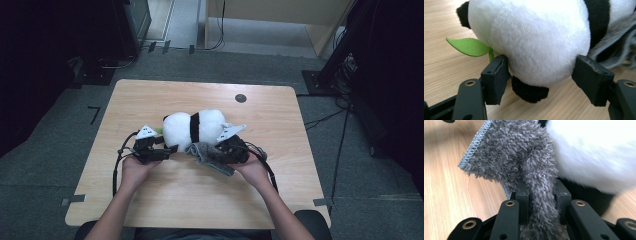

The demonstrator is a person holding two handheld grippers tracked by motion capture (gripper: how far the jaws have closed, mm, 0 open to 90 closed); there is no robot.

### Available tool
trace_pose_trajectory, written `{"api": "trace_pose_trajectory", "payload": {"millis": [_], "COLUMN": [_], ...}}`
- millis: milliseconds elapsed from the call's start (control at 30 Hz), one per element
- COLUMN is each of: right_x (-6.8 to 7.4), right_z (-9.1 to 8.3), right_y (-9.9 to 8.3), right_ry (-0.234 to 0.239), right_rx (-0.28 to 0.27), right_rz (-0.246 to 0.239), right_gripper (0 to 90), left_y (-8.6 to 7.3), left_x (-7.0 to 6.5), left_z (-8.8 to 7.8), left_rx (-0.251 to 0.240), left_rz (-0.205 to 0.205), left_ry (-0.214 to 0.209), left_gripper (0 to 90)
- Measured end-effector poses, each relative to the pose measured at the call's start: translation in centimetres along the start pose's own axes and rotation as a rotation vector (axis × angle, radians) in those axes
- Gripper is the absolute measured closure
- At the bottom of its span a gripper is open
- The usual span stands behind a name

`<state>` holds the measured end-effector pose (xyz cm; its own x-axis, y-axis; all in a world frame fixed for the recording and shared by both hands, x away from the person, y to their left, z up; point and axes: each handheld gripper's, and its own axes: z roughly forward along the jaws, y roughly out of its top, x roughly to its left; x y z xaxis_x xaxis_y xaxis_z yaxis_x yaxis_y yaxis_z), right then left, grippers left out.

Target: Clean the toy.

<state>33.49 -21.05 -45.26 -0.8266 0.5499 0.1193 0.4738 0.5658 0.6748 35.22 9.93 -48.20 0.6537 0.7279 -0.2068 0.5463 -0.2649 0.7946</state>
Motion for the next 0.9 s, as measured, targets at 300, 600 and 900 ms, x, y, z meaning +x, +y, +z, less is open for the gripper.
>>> {"api": "trace_pose_trajectory", "payload": {"millis": [300, 600, 900], "right_x": [-1.6, -5.0, -8.0], "right_z": [-3.2, -5.0, -5.3], "right_y": [-2.1, -4.2, -5.2], "right_ry": [-0.048, -0.097, -0.166], "right_rx": [-0.013, -0.007, -0.035], "right_rz": [0.048, 0.170, 0.252], "right_gripper": [71.8, 71.8, 72.2], "left_y": [0.2, 0.2, 0.2], "left_x": [0.2, 0.1, 0.1], "left_z": [0.1, 0.2, 0.4], "left_rx": [0.005, 0.005, -0.004], "left_rz": [0.007, 0.006, 0.002], "left_ry": [-0.006, -0.006, -0.003], "left_gripper": [29.1, 29.0, 29.1]}}
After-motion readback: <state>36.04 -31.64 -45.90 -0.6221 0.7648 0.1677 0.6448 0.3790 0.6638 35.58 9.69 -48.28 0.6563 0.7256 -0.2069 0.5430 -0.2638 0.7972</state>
